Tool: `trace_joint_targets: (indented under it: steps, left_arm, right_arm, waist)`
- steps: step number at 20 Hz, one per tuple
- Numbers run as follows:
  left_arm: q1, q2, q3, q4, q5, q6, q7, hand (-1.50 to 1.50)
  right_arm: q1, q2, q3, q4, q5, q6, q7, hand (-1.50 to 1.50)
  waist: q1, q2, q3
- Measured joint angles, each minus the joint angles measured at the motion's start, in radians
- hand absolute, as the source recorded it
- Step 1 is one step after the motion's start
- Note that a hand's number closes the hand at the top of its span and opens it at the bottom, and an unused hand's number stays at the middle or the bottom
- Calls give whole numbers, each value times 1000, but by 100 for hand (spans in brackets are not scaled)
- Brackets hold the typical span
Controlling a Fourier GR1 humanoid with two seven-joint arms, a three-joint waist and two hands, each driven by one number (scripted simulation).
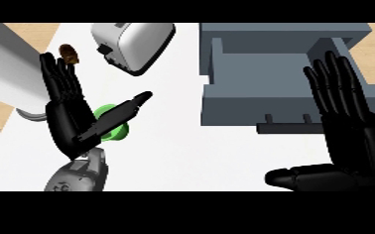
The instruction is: Pick up the cup, place it into the drawer and close the drawer
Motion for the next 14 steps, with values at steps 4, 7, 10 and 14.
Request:
trace_joint_targets:
  steps: [4, 7, 10, 14]
  left_arm:
    - [25, -1, 0, -3, 6, 5, 11, -150]
    - [68, -1, -48, -13, 6, 54, 14, -150]
    - [93, -1, -33, 29, 59, 52, -45, -150]
    - [137, 2, 4, 47, 105, 24, -84, -150]
  right_arm:
    - [-25, -10, -23, 6, -17, 2, 24, -150]
    - [-24, -3, -14, 9, -2, -3, 13, -150]
    - [-25, -14, -33, 17, -18, 11, 9, -150]
    - [-40, -14, -38, 43, -16, 13, -6, -150]
  waist:
    - [1, 0, 0]
    - [2, 0, 0]
    - [1, 0, 0]
    - [2, 0, 0]
